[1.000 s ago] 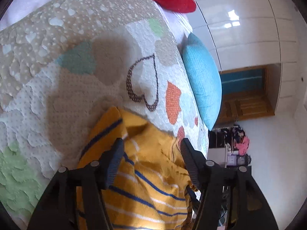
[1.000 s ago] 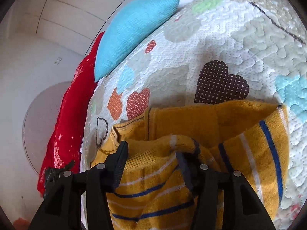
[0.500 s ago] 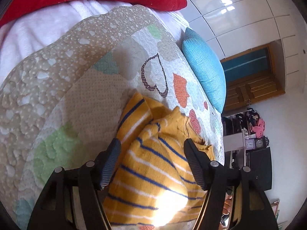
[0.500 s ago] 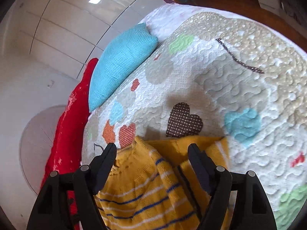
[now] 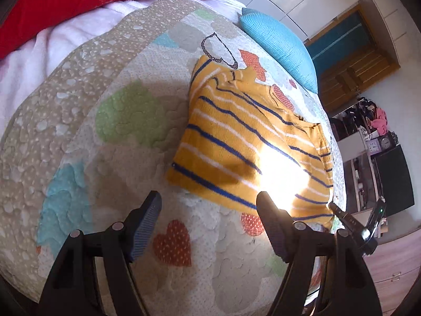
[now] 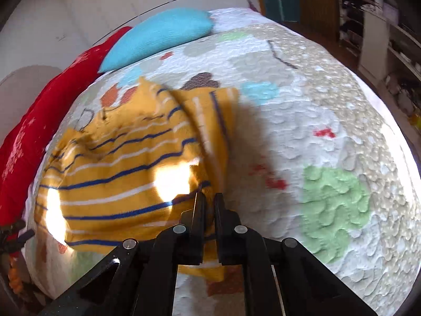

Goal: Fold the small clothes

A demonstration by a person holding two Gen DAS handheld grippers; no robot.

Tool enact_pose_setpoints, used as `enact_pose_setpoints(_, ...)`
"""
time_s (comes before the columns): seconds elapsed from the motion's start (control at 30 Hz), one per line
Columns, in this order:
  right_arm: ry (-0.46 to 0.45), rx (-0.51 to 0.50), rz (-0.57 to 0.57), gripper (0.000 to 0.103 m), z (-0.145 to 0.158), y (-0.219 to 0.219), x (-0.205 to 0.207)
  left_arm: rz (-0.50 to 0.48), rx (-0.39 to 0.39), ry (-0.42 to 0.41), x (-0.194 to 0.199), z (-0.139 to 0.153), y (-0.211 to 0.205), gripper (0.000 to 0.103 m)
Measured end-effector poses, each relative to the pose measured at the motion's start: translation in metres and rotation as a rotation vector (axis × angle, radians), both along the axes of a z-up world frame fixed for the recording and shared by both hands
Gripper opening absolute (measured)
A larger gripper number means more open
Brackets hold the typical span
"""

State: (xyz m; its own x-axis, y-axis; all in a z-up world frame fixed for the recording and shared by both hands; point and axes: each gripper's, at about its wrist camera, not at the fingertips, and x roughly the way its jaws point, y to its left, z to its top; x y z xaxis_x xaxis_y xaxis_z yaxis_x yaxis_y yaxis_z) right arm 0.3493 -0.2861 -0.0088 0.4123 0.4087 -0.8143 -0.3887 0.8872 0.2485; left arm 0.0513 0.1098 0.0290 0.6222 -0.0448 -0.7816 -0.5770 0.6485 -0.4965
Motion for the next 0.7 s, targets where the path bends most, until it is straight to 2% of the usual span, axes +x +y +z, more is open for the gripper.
enact_pose_setpoints(0.03,-0.004,-0.063,-0.062,0.008,-0.002,-0.008,0.007,0.004,0.035,0.008,-0.005,0.003,-0.002,0.073)
enact_pose_setpoints(0.07,0.003,-0.082,-0.092,0.011,-0.003,-0.016,0.012,0.011,0.074,0.016,-0.011,0.005,-0.005,0.073)
enact_pose_setpoints(0.13,0.026,0.03,-0.095,0.011,0.005,-0.032,0.015,0.022,0.159,0.036,-0.021,0.008,-0.01,0.073)
enact_pose_setpoints(0.23,-0.087,0.071,-0.069,0.011,0.034,-0.031,-0.003,0.039,0.268,0.088,-0.03,0.007,-0.022,0.074)
enact_pose_setpoints(0.3,-0.166,0.085,-0.028,0.025,0.053,-0.013,-0.015,0.037,0.298,0.105,-0.033,0.003,-0.032,0.074)
enact_pose_setpoints(0.37,-0.237,0.097,0.031,0.071,0.066,0.012,-0.023,0.028,0.3,0.106,-0.036,0.0,-0.043,0.074)
enact_pose_setpoints(0.4,-0.263,0.093,0.065,0.077,0.07,0.03,-0.025,0.023,0.293,0.103,-0.038,-0.001,-0.048,0.074)
enact_pose_setpoints(0.47,-0.261,0.058,0.147,0.079,0.07,0.07,-0.02,0.013,0.271,0.094,-0.041,-0.003,-0.054,0.074)
enact_pose_setpoints(0.53,-0.196,0.036,0.187,0.077,0.059,0.101,-0.005,0.007,0.262,0.095,-0.045,-0.003,-0.059,0.074)
enact_pose_setpoints(0.6,-0.137,0.019,0.158,0.076,0.044,0.118,0.015,0.013,0.272,0.102,-0.053,-0.001,-0.06,0.074)
enact_pose_setpoints(0.7,-0.048,-0.078,0.042,0.076,0.013,0.12,0.051,0.042,0.285,0.087,-0.072,0.005,-0.053,0.077)
